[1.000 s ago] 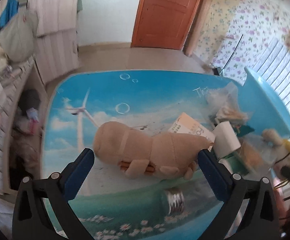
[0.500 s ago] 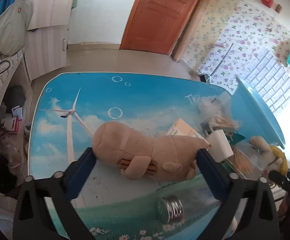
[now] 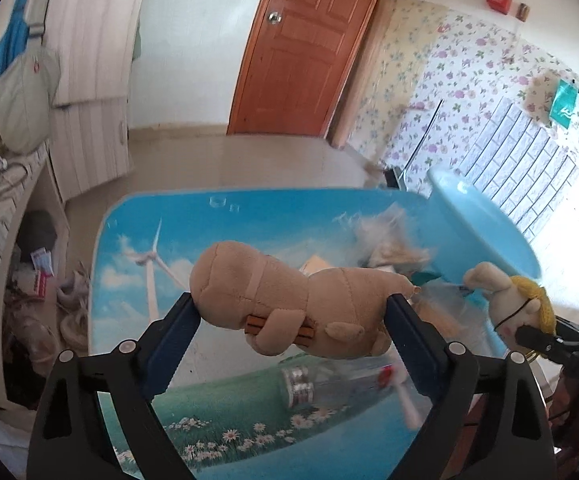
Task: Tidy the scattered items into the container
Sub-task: 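Carry both plush toys over the blue basin and open both grippers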
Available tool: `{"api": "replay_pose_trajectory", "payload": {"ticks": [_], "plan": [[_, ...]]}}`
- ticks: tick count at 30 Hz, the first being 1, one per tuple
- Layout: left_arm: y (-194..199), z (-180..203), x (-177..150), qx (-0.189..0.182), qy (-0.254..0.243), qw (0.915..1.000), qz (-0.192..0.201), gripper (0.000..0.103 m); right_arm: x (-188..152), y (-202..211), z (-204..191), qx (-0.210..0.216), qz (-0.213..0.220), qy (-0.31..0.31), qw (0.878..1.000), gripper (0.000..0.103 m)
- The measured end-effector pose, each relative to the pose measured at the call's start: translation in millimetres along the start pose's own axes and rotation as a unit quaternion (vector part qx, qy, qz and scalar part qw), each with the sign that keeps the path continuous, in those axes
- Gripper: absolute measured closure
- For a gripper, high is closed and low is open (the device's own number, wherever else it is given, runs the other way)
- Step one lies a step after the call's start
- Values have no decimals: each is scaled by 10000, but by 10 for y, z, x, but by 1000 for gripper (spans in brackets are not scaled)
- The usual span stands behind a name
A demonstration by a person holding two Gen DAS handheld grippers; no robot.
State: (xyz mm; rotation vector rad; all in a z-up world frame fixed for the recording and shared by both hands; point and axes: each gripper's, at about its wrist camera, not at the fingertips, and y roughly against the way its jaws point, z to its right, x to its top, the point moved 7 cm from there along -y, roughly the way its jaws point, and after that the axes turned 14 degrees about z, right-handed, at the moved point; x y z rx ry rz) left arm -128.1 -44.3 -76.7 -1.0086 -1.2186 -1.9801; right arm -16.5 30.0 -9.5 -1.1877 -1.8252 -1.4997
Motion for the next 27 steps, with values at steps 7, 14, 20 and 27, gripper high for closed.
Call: {"api": "replay_pose_trajectory", "payload": {"ticks": [7,14,20,27], "plan": [[259,287,322,-97,-185,9990,389,10,175,163,-222,356,345,144,9987,37],[271,744,454,-237,-461,9974,491,10,360,326,-135,406,716,26,9966,37],[139,1212,508,-463,-666,9955,485,10,562,429,91,384,1035,-190,9937,37],[-162,1756,555,-764,-924,9922,341,10,817,509,413,313,1433,-417,9883,37]]}}
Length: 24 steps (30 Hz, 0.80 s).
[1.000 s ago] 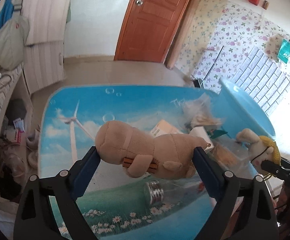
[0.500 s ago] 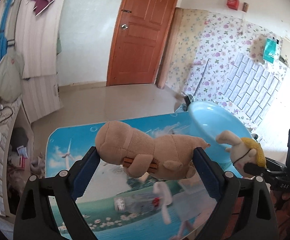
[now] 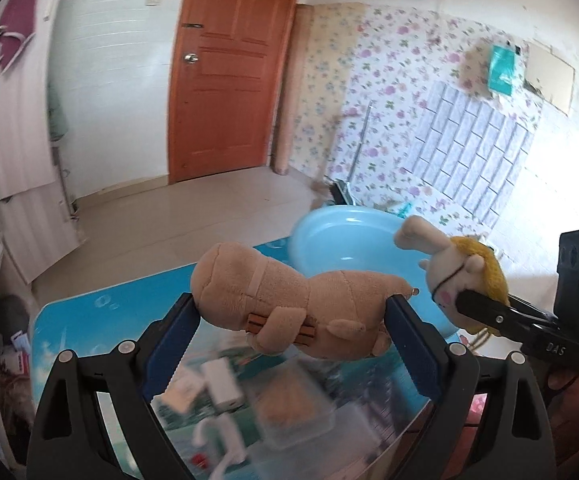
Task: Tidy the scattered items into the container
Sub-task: 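Carry both plush toys over the blue basin and open both grippers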
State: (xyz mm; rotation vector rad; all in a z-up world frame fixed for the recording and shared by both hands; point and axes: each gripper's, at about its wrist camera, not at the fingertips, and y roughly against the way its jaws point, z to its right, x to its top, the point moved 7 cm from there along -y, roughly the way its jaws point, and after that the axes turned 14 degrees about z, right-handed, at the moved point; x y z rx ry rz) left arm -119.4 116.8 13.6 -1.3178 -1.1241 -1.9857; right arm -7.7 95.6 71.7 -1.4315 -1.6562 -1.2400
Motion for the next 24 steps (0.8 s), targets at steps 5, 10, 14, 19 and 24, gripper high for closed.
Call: {"api": "replay_pose_trajectory", "payload": {"ticks": [5,10,14,19,24], "plan": [[-358,383,-46,-260,-123,9993,-239,10,63,-69,316,-169,81,-181,9997,37],[-598,672,-169,-458,-349,9971,-491,9,74,-100,555,-307,179,-372,9987,35],[-691,768,-245,-536,-416,9957,-633,9,72,-119,700,-440,189,-420,9980,32],[-692,856,-319,-567,-528,9943,-733,9,29,-126,846,-641,159,-578,9961,31],[-604,802,-362,-533,-504,9945,-749,9,-5,-136,848,-602,89,-577,9965,31]]}}
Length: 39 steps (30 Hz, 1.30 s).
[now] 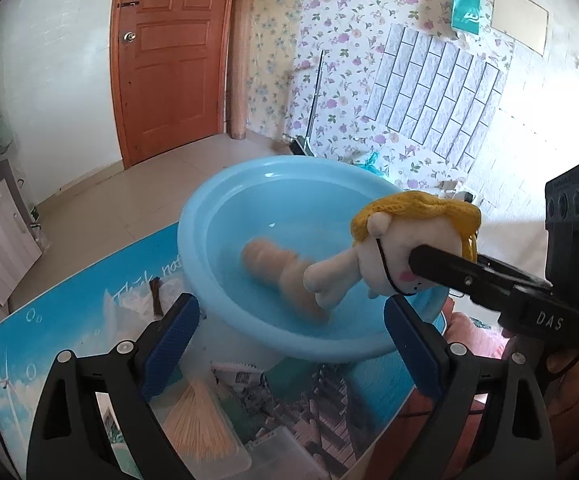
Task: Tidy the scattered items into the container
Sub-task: 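Carry both plush toys over the blue basin and open both grippers, then lower the left gripper onto the white plastic hook and grasp it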
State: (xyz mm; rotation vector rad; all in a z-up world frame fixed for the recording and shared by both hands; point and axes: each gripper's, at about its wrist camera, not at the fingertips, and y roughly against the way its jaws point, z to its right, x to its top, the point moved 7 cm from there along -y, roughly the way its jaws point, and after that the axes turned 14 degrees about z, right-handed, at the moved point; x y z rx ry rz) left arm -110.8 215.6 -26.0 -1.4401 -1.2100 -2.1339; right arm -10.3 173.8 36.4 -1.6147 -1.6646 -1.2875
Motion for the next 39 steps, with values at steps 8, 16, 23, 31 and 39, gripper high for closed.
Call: {"api": "replay_pose_trajectory", "payload": {"ticks": [8,16,23,31,39], "plan": [[228,-185,-120,231,108,9997,-1,9,27,47,-114,-30,-7,134,9999,30],[580,-436,-302,557,254,9981,85,9,24,191,-275,-40,23,341,9994,30],[850,-698,-599,844,540,9950,51,9,-80,366,-393,-115,-51,505,9986,30],[1055,-966,-989,1131,773,9906,-51,9,-407,393,-600,-20,-473,669,9966,30],[1127,-1156,-1282,1287,951,9868,-247,9,-702,306,-738,59,-906,769,9929,30]]}}
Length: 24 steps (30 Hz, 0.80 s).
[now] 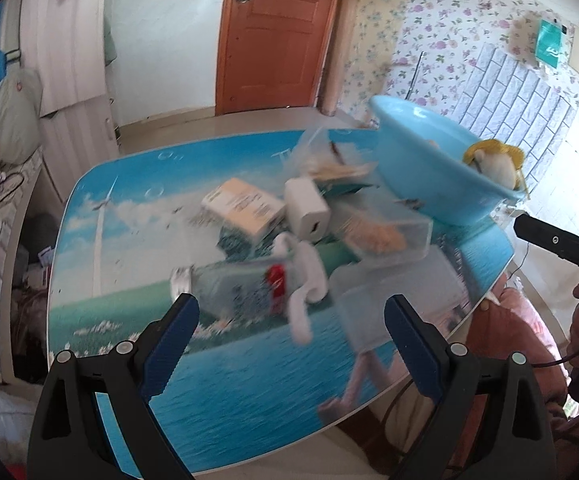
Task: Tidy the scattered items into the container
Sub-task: 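Lower the left gripper onto the white plastic hook and grasp it, then grasp the empty clear plastic box with the right gripper while the left holds the hook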
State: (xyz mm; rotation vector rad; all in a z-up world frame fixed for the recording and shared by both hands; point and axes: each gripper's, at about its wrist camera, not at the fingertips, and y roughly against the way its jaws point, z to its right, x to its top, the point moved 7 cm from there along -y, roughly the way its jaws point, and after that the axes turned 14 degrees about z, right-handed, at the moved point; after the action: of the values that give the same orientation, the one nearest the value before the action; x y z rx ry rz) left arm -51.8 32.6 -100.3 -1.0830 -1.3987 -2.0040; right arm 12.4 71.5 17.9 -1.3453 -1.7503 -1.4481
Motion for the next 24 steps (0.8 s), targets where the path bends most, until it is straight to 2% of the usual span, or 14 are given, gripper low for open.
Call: {"api": "replay_pose_trajectory", "payload": {"ticks": [3,5,7,8,12,14,15,20,22,24], "plan": [[37,-8,-41,-182,20,9998,35,14,-66,-52,-31,-17,-123,36,9999,30],[35,-5,-67,-258,-4,9997,6,37,-114,-82,-65,-23,-203,63,9998,27],[-5,-8,-101,-353,39,9993,-100,48,-168,-124,-94,-21,-313,93,9995,22],[-14,-10,-110,-382,70,9992,-122,51,-180,-139,-103,-14,-344,99,9994,22],[-46,-3,-129,-523,179,9983,-159,52,-269,-202,-201,52,-500,161,9986,22],[-63,27,-125,-636,208,9976,-180,64,-295,-225,-245,79,-556,208,9982,22],[-77,43,-116,-698,220,9971,-181,66,-316,-242,-271,95,-596,234,9979,22],[-122,63,-66,-856,333,9957,-144,90,-423,-344,-420,198,-841,439,9953,18],[-110,42,-47,-853,338,9957,-98,95,-478,-389,-476,180,-938,531,9940,14],[-82,26,-39,-898,354,9953,-69,95,-526,-419,-531,219,-1021,613,9926,11]]}}
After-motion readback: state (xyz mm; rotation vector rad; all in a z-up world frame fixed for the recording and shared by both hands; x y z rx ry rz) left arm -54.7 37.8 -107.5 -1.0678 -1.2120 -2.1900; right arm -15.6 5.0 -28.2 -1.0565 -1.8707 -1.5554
